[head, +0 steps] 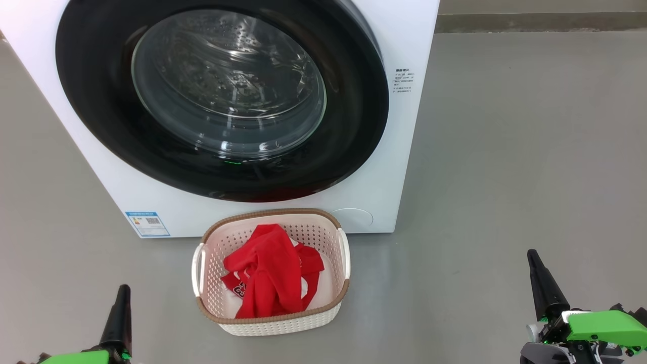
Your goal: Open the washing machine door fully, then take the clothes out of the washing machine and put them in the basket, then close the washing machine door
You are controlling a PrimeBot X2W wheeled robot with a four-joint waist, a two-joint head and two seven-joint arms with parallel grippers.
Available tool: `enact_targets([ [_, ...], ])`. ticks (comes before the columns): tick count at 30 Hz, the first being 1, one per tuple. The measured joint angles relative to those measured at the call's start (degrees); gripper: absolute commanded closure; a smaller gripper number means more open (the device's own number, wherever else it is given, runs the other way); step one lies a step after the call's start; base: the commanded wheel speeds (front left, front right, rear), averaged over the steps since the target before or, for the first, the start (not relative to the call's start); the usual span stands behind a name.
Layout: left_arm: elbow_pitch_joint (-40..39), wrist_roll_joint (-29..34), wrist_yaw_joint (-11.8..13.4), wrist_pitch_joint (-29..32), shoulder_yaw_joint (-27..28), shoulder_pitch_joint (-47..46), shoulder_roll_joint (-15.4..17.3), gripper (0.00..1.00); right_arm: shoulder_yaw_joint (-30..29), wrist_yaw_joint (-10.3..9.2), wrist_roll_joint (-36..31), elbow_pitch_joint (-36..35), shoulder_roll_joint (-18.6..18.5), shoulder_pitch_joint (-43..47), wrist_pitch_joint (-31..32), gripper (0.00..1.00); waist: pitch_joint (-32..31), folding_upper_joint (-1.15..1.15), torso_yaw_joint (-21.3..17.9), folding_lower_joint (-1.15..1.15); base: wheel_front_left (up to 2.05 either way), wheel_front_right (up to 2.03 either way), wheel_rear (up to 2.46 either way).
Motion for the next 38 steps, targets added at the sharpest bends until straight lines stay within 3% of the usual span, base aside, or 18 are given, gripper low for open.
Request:
enact_targets([
  [38, 0.0, 0.0, 0.0, 0.0, 0.0, 0.0, 0.0, 1.00, -0.4, 0.00, 0.0, 0.0, 0.2, 0.0, 0.0, 1.00, 0.0, 0.00, 0.0, -0.01, 0.00, 0.00, 0.00],
])
